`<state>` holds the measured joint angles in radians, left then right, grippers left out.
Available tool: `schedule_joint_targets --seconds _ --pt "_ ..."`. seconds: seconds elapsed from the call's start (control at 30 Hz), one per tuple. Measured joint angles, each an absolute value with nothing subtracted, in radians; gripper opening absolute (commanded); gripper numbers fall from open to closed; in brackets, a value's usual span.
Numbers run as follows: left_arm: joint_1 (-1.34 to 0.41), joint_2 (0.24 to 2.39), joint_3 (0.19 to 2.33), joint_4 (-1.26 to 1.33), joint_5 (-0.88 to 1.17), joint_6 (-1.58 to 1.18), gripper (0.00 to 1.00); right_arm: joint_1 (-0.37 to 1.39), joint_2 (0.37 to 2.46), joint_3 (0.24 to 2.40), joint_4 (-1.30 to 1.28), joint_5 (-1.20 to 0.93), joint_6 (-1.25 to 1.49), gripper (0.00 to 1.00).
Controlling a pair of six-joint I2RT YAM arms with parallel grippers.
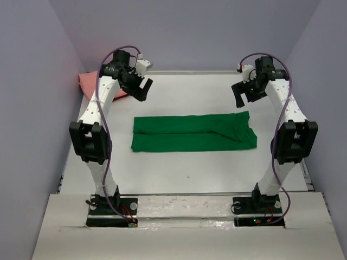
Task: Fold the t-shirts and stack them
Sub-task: Fold the other side of the tshirt into a rectangle
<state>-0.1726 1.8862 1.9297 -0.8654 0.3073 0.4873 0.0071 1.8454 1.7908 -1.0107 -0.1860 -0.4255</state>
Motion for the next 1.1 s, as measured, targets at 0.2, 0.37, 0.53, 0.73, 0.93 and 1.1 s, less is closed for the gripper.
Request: schedule_joint_targets --seconds 0.2,0.37,0.53,0.73,0.93,1.1 --pt "-0.248 1.868 1.821 -0.836 0.199 0.487 0.99 0.007 1.816 1.748 -1.024 -0.102 -0.411 1.0" --pt "-0.335 1.867 1.754 -0.816 0.091 0.495 0.99 0.007 1.731 1.655 -1.095 -0.08 -0.389 1.0" --pt "-0.358 1.867 1.766 -0.794 0.062 0.506 0.99 0.007 1.605 1.525 -1.155 -0.132 -0.364 1.0" --pt "-0.352 1.871 1.76 -0.784 0.136 0.53 0.99 0.007 1.486 1.398 -1.168 -0.241 -0.332 1.0" --pt "-0.361 1.888 1.655 -0.759 0.212 0.55 0.99 0.007 1.607 1.341 -1.132 -0.364 -0.308 1.0" --pt "-0.365 1.9 1.583 -0.743 0.255 0.561 0.99 0.007 1.745 1.361 -1.068 -0.392 -0.307 1.0"
